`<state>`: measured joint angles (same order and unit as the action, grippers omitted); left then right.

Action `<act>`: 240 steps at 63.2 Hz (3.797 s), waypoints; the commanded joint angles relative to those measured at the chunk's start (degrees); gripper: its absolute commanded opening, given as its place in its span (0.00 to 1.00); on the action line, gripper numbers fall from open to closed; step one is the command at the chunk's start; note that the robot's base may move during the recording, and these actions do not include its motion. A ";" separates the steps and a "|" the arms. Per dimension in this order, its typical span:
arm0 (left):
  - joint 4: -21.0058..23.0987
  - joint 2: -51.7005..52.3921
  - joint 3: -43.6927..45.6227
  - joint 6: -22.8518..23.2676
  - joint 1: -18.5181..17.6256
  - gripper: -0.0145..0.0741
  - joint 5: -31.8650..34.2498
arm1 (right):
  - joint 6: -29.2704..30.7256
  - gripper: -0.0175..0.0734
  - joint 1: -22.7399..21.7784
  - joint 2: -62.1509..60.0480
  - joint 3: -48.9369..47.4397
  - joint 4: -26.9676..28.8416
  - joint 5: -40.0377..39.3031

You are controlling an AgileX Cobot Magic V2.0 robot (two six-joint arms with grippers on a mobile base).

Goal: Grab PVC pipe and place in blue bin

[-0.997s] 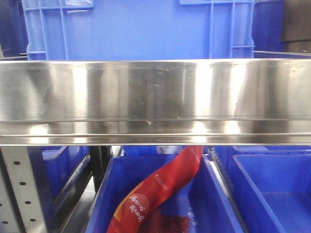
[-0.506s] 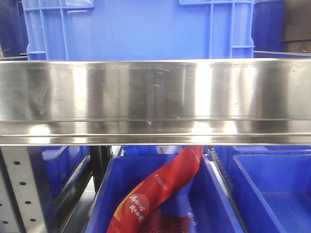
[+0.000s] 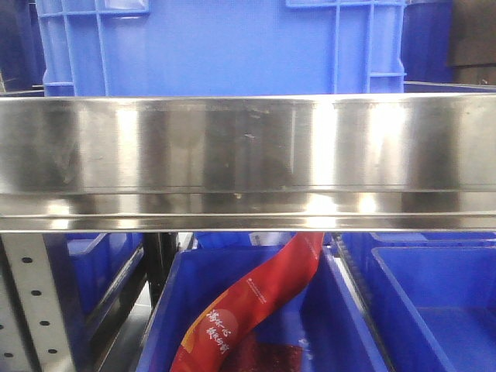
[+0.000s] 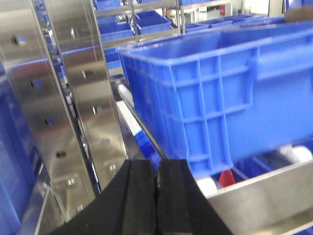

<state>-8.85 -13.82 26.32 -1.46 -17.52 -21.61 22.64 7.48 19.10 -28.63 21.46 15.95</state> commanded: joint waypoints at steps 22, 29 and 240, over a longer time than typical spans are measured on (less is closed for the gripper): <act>0.03 5.34 -7.57 0.57 0.23 0.04 1.42 | -0.19 0.02 -0.44 -0.43 2.71 -0.27 0.33; 1.14 5.34 -7.41 0.57 0.23 0.04 1.53 | -0.19 0.02 -0.44 -0.43 2.81 -0.27 0.34; 1.22 13.82 -26.32 0.57 19.61 0.04 22.58 | -0.19 0.02 -0.44 -0.43 2.81 -0.27 0.34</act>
<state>-7.92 -0.32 -0.08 -1.31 2.39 0.63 22.49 7.48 19.10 -26.00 21.46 17.20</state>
